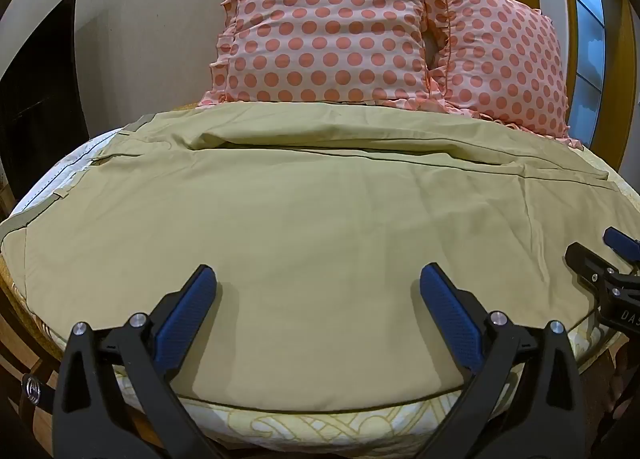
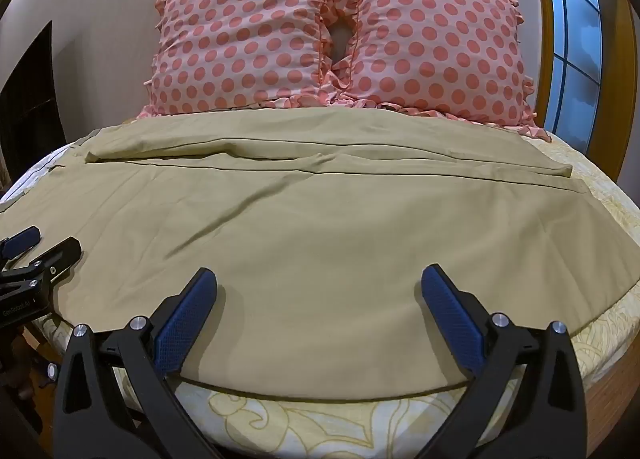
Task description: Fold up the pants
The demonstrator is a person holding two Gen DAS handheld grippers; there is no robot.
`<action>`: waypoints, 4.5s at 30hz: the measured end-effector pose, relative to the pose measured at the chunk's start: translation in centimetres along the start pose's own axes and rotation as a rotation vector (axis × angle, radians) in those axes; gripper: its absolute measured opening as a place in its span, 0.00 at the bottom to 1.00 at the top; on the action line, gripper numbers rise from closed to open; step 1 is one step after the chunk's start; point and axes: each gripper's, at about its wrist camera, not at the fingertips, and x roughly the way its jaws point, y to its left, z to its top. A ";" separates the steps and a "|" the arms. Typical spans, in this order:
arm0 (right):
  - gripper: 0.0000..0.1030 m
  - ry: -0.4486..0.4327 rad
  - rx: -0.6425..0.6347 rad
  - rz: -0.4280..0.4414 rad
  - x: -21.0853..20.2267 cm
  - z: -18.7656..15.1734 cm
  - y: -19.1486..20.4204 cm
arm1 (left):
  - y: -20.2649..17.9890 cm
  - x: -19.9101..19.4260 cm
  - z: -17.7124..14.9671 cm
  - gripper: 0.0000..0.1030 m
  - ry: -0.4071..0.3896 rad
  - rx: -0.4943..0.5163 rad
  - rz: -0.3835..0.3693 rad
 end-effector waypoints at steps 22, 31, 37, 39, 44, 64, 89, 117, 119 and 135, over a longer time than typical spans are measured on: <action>0.99 -0.002 0.000 0.000 0.0 0.0 0.0 | 0.0 0.0 0.0 0.98 -0.002 0.000 0.000; 0.99 -0.003 0.000 0.000 0.0 0.0 0.1 | 0.0 0.0 0.0 0.98 -0.003 0.000 0.000; 0.99 -0.003 0.000 0.000 0.0 0.0 0.1 | 0.0 0.0 0.0 0.98 -0.003 0.000 0.001; 0.99 -0.003 -0.001 0.000 0.0 0.0 0.1 | 0.0 0.0 0.0 0.98 -0.003 0.000 0.001; 0.99 -0.004 0.000 0.000 -0.1 -0.1 0.1 | 0.0 0.0 0.0 0.98 -0.003 0.000 0.001; 0.99 -0.005 -0.001 -0.001 -0.1 -0.1 0.2 | 0.0 0.0 0.0 0.98 -0.004 0.000 0.001; 0.99 -0.001 -0.003 0.001 0.0 0.0 0.1 | 0.0 0.0 0.0 0.98 -0.002 0.002 0.000; 0.69 0.364 0.632 -0.618 25.7 22.6 -25.3 | 7.7 2.0 10.5 0.98 -0.041 -0.110 0.113; 0.66 0.422 0.602 -0.683 27.3 21.8 -26.2 | 8.0 2.9 10.8 0.98 -0.026 -0.110 0.119; 0.04 -0.059 0.762 -0.105 11.7 13.6 -29.3 | 9.3 1.1 11.1 0.98 -0.063 -0.181 0.046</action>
